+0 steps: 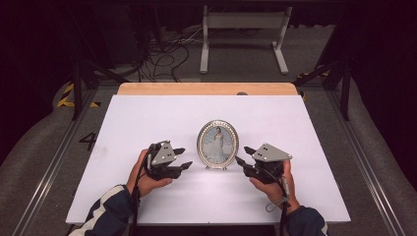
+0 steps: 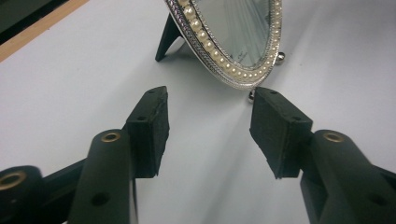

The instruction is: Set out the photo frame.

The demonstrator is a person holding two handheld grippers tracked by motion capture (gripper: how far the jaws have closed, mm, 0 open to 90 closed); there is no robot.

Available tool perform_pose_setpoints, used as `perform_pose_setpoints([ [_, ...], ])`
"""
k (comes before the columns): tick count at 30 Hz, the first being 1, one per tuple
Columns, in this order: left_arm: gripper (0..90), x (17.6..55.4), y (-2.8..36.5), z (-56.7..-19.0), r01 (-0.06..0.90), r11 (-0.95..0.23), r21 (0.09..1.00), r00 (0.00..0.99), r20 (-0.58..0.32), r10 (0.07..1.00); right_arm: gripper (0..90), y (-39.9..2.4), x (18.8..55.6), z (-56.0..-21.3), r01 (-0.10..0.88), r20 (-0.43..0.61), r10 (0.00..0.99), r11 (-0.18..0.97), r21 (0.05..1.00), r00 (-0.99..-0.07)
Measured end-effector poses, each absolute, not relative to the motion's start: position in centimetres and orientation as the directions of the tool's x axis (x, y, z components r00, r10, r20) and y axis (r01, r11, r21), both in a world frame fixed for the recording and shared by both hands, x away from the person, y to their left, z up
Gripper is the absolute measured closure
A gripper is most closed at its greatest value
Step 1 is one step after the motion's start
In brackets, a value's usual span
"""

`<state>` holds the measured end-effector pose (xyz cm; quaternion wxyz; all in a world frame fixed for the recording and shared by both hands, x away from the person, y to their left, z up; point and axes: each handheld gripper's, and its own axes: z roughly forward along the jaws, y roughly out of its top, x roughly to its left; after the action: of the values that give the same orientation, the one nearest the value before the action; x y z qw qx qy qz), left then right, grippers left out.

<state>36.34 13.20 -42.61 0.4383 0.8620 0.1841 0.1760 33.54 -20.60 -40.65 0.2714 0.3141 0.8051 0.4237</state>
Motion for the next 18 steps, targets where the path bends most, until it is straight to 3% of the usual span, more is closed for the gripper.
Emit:
perform_pose_setpoints([
  [9,34.0,33.8,15.5,-43.5,0.145,-0.603,0.784,0.852,0.211,0.479,35.9,-22.0,32.3,-41.5,0.261,-0.211,0.712,0.492,0.830,-0.670],
  [18,19.5,32.8,19.0,-44.7,0.224,-0.551,0.804,0.825,0.144,0.546,23.2,-24.0,31.0,-42.5,0.272,-0.250,0.719,0.527,0.805,-0.649],
])
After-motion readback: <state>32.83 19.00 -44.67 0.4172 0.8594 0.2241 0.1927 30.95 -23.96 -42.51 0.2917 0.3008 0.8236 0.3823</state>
